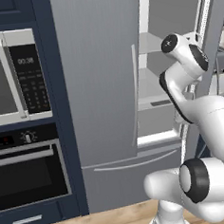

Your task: Retrieve the orange and apple from the fridge and place them into the bowl on the dining table.

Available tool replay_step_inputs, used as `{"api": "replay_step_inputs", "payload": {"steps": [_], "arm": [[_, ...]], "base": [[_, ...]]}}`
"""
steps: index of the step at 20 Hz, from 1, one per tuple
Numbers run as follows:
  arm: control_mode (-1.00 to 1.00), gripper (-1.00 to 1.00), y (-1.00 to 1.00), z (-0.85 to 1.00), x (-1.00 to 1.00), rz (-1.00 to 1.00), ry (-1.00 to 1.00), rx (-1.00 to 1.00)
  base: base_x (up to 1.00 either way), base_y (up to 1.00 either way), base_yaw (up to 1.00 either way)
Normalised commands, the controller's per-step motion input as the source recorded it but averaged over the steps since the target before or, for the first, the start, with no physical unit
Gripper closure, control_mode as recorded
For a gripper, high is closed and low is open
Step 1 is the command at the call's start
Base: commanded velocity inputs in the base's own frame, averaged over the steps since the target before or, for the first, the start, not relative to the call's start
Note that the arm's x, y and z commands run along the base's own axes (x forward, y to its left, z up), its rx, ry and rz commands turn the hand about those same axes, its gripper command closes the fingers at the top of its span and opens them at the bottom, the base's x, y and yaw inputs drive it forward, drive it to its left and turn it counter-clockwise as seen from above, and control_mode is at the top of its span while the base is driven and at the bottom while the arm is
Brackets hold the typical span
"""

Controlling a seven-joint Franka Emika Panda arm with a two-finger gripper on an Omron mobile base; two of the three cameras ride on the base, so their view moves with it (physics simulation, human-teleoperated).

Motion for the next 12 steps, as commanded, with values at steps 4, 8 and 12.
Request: {"api": "replay_step_inputs", "payload": {"steps": [4,8,12], "arm": [[-1.0,-1.0,-0.96,-0.06,-0.41,-0.13,0.17,0.0],[-1.0,-1.0,-1.0,-0.14,-0.64,-0.22,0.15,0.0],[-1.0,-1.0,-1.0,-0.19,-0.11,-0.17,0.04,0.0]], "base": [[0.0,0.0,0.0],[0.0,0.0,0.0],[0.0,0.0,0.0]]}}
